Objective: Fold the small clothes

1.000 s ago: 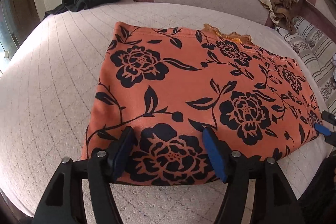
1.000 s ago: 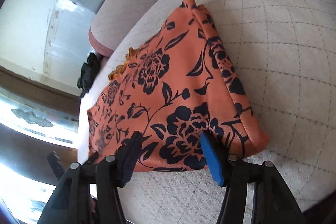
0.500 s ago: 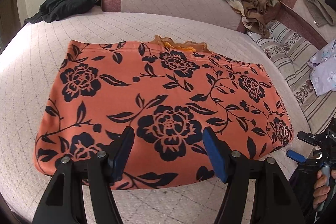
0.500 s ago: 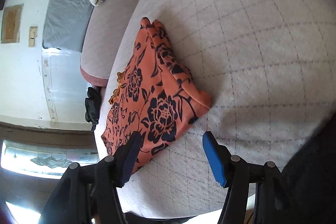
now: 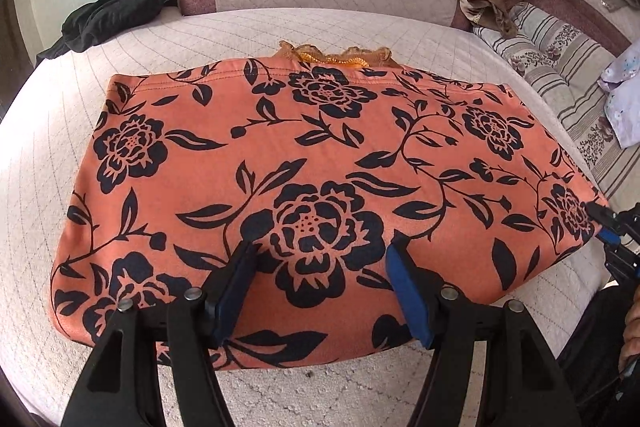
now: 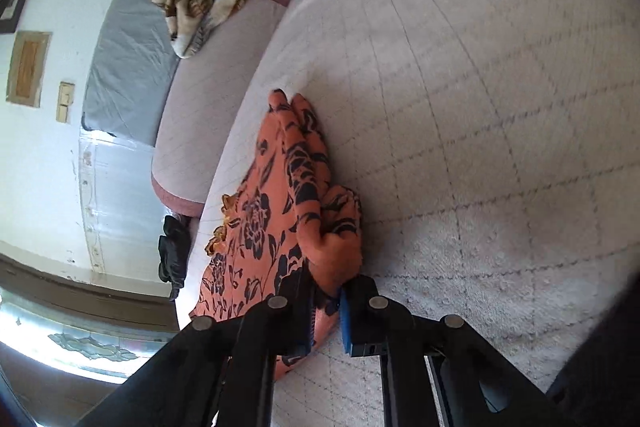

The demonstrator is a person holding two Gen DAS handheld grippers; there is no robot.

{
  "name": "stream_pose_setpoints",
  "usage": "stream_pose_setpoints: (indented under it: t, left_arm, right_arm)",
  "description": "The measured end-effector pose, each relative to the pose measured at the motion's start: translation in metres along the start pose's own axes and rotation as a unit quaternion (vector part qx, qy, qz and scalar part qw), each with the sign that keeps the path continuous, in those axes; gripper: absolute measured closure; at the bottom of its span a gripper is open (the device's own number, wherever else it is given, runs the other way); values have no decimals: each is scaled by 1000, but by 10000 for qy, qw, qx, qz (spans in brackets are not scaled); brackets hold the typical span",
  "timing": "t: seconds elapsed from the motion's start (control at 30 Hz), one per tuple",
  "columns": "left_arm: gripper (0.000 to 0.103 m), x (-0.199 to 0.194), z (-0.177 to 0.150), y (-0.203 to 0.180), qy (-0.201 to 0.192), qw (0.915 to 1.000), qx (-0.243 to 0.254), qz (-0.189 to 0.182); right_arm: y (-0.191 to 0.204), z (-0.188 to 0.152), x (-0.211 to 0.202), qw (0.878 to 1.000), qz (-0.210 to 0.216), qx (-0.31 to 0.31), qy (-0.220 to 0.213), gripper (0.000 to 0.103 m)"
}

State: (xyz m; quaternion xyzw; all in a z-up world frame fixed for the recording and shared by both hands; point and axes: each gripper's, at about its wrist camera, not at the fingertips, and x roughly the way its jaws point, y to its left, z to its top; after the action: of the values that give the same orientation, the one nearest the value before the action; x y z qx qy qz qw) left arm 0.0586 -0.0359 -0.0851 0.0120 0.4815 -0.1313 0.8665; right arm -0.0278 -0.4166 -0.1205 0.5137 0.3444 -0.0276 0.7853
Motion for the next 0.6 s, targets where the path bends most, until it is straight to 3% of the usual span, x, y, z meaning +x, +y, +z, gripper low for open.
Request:
stream_pose_setpoints:
  t: [0.03, 0.1, 0.17, 0.23, 0.27, 0.3, 0.43, 0.53, 0.6]
  left_arm:
    - [35, 1, 0, 1, 17, 10000, -13, 12]
    - [35, 0, 1, 1, 36, 10000, 15, 60]
    - [35, -5, 5, 2, -14, 10000, -70, 7]
    - [35, -8, 9, 4, -109, 9997, -197, -77]
    - [35, -7, 9, 4, -136, 9997, -211, -83]
    - [35, -3, 9, 5, -110, 9997, -201, -47]
    - [33, 9, 0, -6, -118, 9994, 212, 245]
    - [30, 11, -2, -10, -140, 9988, 335, 322]
    - [30, 11, -1, -8, -128, 9991, 300, 269]
  right_arm:
    - [0, -1, -1, 9999, -86, -98, 42, 93]
    - [-19, -2, 19, 9974, -471, -17, 554, 88]
    - [-38, -2, 17, 9963, -24, 519, 679, 83]
    - [-29, 4, 4, 9978, -193, 207, 599, 64]
    - [-24, 8, -6, 9985, -310, 23, 445, 35]
    - [-19, 12, -15, 9988, -368, -96, 292, 25]
    - [6, 45, -27, 9966, -342, -749, -86, 25]
    - [30, 76, 12, 9918, -61, -1200, 426, 25]
    - [47, 94, 46, 9857, -214, -1558, 599, 25]
